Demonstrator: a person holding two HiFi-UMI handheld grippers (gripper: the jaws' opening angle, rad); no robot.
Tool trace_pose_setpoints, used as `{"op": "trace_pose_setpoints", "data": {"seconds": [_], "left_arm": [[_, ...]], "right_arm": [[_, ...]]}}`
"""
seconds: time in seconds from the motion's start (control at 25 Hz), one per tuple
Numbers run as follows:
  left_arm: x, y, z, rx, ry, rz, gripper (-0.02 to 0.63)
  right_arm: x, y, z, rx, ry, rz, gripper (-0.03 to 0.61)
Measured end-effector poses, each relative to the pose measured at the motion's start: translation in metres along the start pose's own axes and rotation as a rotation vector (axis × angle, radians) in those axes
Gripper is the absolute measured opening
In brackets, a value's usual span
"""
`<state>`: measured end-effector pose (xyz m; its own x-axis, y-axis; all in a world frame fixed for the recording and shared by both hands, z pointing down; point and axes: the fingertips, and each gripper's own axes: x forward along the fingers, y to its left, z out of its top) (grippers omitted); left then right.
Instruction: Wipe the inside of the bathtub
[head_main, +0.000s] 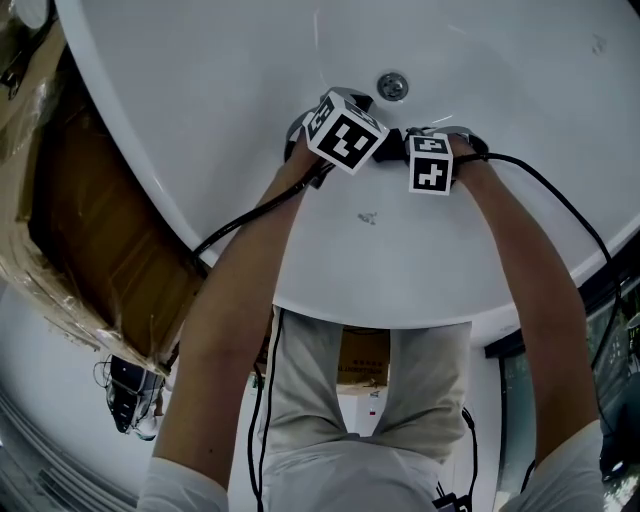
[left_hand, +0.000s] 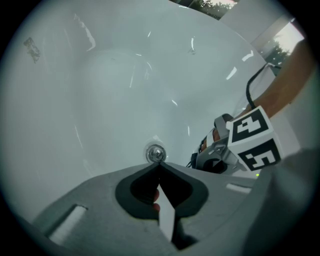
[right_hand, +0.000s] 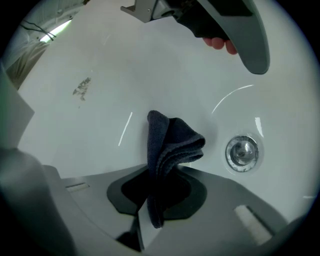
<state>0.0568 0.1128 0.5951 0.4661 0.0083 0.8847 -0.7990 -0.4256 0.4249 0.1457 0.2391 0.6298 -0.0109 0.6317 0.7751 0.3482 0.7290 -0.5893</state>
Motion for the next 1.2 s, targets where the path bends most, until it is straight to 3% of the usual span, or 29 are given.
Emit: {"op": "trace_pose_setpoints", "data": {"seconds": [0.8, 1.2], "left_arm": [[-0.025, -0.023, -0.014, 0.018, 0.008, -0.002, 0.000], [-0.047, -0.043, -0.021, 0.012, -0.004, -0.045, 0.000]], "right_arm": [[-0.024, 0.051, 0.008, -0.040, -0.020, 0.039, 0.055], [-0.040, 0.086, 0.022, -0.066, -0.027, 0.078, 0.055]]}}
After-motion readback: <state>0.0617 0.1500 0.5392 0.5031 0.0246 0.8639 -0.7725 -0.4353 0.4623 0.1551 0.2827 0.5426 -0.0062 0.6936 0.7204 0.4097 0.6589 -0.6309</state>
